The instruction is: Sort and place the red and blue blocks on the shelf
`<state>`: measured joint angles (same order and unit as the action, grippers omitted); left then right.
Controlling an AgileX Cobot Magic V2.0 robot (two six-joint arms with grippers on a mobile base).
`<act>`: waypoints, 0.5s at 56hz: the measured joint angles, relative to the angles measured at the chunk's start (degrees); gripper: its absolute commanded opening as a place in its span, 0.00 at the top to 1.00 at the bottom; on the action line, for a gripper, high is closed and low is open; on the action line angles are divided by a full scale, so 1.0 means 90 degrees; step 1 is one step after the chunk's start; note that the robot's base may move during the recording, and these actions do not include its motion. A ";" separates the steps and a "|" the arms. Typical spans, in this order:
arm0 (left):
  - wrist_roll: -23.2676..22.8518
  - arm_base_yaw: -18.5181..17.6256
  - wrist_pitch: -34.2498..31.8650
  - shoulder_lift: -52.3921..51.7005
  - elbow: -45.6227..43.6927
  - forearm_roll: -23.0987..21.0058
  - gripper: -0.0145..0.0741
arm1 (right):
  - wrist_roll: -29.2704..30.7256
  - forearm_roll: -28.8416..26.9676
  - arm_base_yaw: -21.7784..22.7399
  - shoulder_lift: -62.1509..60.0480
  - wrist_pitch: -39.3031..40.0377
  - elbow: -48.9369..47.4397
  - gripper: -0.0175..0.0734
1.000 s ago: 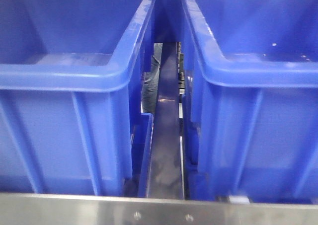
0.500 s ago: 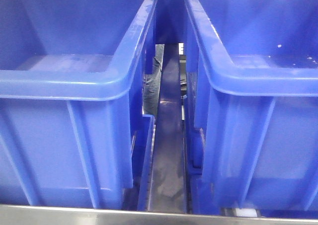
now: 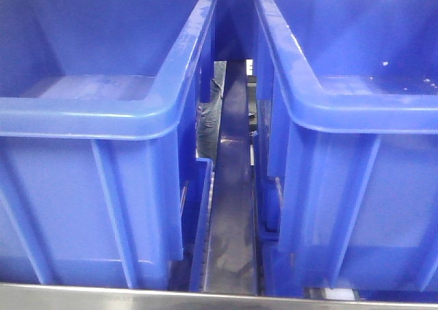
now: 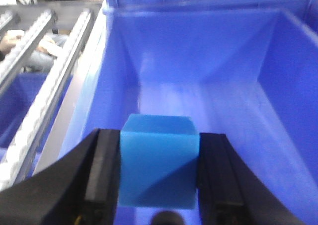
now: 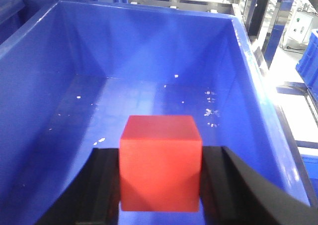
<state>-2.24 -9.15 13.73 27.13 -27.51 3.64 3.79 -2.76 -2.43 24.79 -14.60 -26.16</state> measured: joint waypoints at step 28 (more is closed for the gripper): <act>0.0000 -0.0190 -0.0793 0.1625 -0.0162 -0.0521 0.55 | 0.0000 -0.0525 0.0000 0.1630 0.0044 -0.0401 0.39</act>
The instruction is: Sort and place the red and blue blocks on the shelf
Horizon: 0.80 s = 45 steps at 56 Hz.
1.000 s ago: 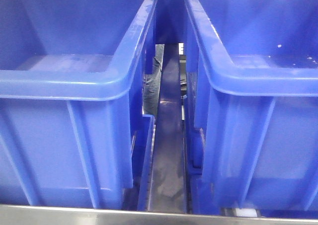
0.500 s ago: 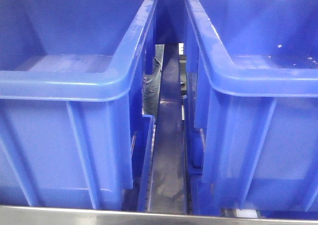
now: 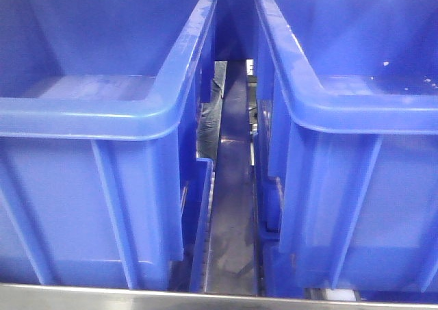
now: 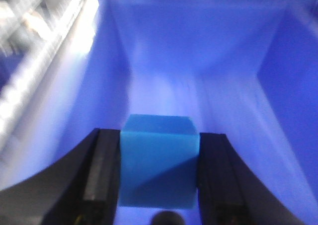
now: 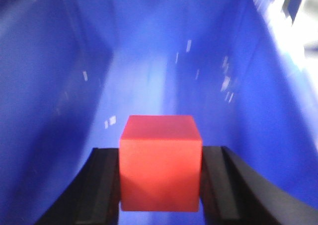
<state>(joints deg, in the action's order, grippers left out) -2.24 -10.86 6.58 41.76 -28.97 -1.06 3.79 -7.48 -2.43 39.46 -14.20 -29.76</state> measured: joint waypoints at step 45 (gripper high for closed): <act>0.0000 -0.0838 -0.0569 0.2842 -0.1585 0.0000 0.17 | 0.0000 -0.0038 -0.0209 0.1974 0.0375 -0.0749 0.13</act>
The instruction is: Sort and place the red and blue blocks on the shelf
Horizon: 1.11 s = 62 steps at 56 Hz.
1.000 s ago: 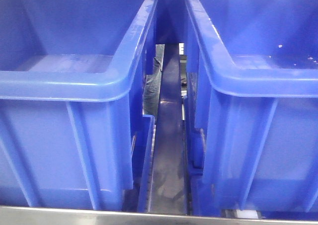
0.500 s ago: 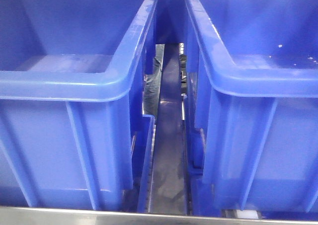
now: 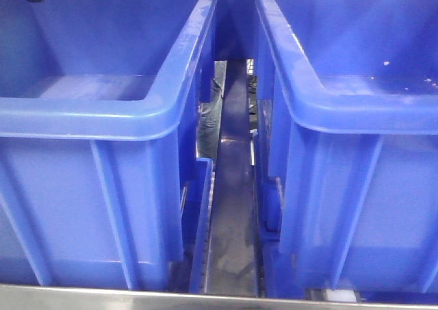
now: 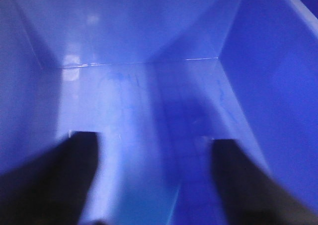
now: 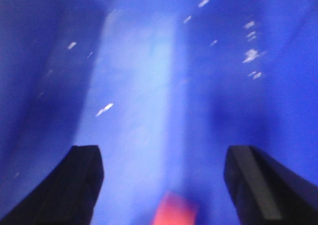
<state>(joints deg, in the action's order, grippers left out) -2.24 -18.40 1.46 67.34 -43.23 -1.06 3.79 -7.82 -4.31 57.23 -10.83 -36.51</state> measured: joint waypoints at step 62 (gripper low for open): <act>-0.0036 0.0878 0.1392 -0.3821 0.1269 -0.0134 0.74 | 0.0103 0.0000 0.0000 -0.2503 -0.0337 0.0956 0.75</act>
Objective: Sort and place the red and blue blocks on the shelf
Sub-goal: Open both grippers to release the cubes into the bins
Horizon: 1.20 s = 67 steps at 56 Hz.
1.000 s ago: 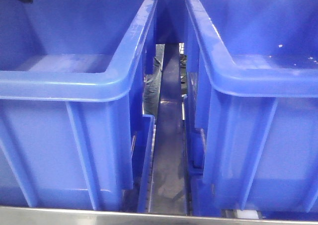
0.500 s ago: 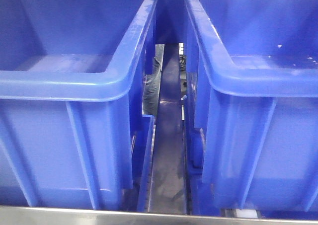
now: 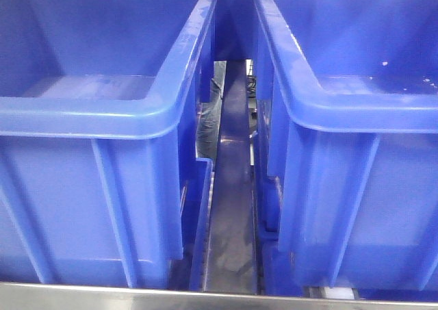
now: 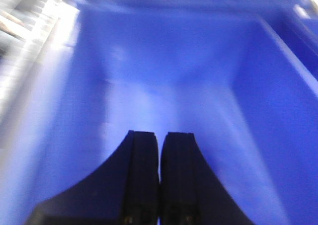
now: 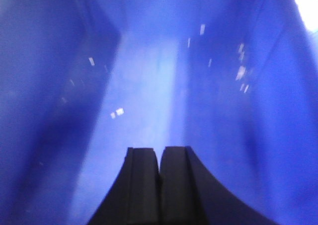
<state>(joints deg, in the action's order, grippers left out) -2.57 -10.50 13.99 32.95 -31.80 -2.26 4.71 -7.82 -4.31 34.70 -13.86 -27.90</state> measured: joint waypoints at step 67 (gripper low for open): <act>-0.0013 0.0176 0.1102 -0.2012 0.0141 -0.0011 0.75 | 0.0032 0.0094 0.0027 -0.2539 -0.0415 0.0360 0.75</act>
<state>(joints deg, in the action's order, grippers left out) -2.69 -8.92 23.91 14.84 -30.53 -2.36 5.00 -6.97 -4.07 11.84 -17.59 -24.66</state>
